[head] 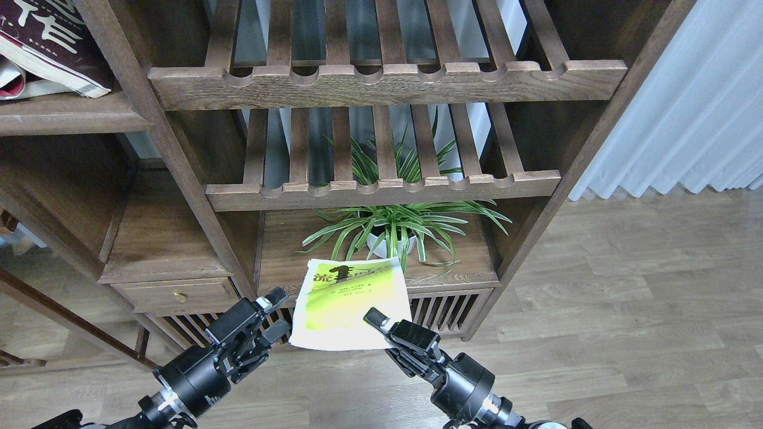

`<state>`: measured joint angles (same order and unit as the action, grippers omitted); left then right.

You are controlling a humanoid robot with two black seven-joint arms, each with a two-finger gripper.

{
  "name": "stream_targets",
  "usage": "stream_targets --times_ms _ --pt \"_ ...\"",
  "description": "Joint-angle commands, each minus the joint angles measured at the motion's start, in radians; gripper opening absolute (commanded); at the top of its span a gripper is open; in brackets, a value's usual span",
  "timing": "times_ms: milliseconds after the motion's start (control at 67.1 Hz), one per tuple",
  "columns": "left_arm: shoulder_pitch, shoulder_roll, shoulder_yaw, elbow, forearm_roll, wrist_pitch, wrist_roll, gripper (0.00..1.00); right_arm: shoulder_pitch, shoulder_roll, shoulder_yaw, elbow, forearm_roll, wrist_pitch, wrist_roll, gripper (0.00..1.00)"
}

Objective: Organize books on shelf
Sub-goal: 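Hand the yellow-green book from the right gripper to the left gripper, then carry the yellow-green book with the left gripper toward the side shelf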

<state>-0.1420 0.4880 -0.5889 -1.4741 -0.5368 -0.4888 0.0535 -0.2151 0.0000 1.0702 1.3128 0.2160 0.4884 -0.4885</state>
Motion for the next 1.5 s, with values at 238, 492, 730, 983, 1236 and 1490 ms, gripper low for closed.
stream_targets --times_ms 238,492,730,983,1236,1490 --pt "-0.039 -0.069 -0.003 0.058 0.000 0.000 0.003 0.96 -0.007 0.000 -0.032 0.034 -0.046 0.000 0.000 0.00" --pt "-0.059 -0.186 -0.002 0.126 0.003 0.000 0.000 0.67 -0.007 0.000 -0.038 0.036 -0.047 0.000 0.000 0.00" --pt "-0.073 -0.247 -0.009 0.144 -0.031 0.000 -0.015 0.13 -0.009 0.000 -0.045 0.036 -0.046 0.000 0.000 0.00" --pt "-0.083 -0.238 0.003 0.143 -0.063 0.000 -0.015 0.02 -0.009 0.000 -0.052 0.036 -0.046 0.000 0.000 0.03" --pt "-0.082 -0.163 -0.003 0.129 -0.063 0.000 -0.015 0.02 0.031 0.000 -0.030 -0.030 -0.105 0.000 0.000 0.82" --pt "-0.083 -0.002 -0.009 0.129 -0.054 0.000 0.002 0.02 0.037 0.000 0.007 -0.081 -0.109 0.000 0.000 0.99"
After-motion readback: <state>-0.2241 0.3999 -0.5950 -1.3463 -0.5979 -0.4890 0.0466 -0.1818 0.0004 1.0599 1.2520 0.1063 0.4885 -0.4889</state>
